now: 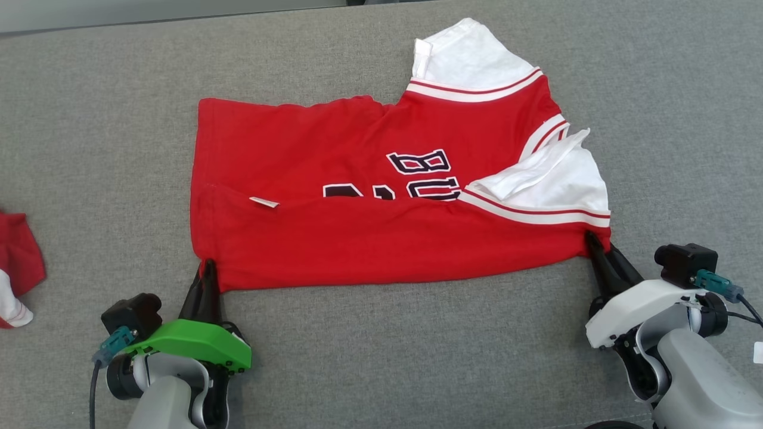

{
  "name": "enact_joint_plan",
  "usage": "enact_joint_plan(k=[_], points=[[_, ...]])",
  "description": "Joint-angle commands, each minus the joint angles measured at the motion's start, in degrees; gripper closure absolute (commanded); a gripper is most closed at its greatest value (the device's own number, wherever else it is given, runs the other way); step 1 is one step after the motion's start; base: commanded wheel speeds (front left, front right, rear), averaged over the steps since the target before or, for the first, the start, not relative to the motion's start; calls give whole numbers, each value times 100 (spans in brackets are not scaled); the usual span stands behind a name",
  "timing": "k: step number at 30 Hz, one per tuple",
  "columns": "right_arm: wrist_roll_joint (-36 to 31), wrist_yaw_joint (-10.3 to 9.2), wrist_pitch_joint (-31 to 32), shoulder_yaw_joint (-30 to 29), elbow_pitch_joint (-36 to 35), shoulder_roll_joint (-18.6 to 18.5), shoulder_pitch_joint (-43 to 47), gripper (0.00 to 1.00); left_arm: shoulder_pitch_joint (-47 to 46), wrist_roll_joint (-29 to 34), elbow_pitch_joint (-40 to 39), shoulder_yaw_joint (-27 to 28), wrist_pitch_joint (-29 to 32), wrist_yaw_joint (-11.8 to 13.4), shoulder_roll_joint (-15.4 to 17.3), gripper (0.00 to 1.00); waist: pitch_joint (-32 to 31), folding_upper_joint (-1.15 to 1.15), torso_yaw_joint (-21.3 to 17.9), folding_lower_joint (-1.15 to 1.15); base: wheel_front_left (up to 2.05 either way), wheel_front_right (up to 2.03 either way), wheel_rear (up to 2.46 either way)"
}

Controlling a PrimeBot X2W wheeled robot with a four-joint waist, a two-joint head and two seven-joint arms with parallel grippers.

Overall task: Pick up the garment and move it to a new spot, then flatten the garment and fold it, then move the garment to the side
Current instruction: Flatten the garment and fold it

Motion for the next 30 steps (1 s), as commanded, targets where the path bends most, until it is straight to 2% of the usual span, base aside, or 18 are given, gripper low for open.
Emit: enact_joint_plan(k=[1, 7, 15, 18, 30], points=[[20, -9, 0, -8, 13, 29, 16, 100, 79, -91, 60, -55, 67, -51, -50, 100, -46, 0, 28, 0, 0, 0, 0], [151, -8, 0, -59, 38, 64, 2, 100, 155, -349, -529, -78, 40, -40, -9, 100, -364, 0, 94, 0, 0, 0, 0], [334, -8, 0, 17, 358, 268, 234, 100, 716, -286, -691, -22, 40, -41, -16, 100, -1533, 0, 44, 0, 0, 0, 0], [430, -8, 0, 50, 445, 302, 284, 100, 841, -333, -722, 45, 40, -40, -14, 100, -1794, 0, 28, 0, 0, 0, 0], [651, -9, 0, -145, 338, 234, 665, 100, 1264, -142, -803, 533, 39, -32, -4, 100, -2383, 0, 80, 0, 0, 0, 0]])
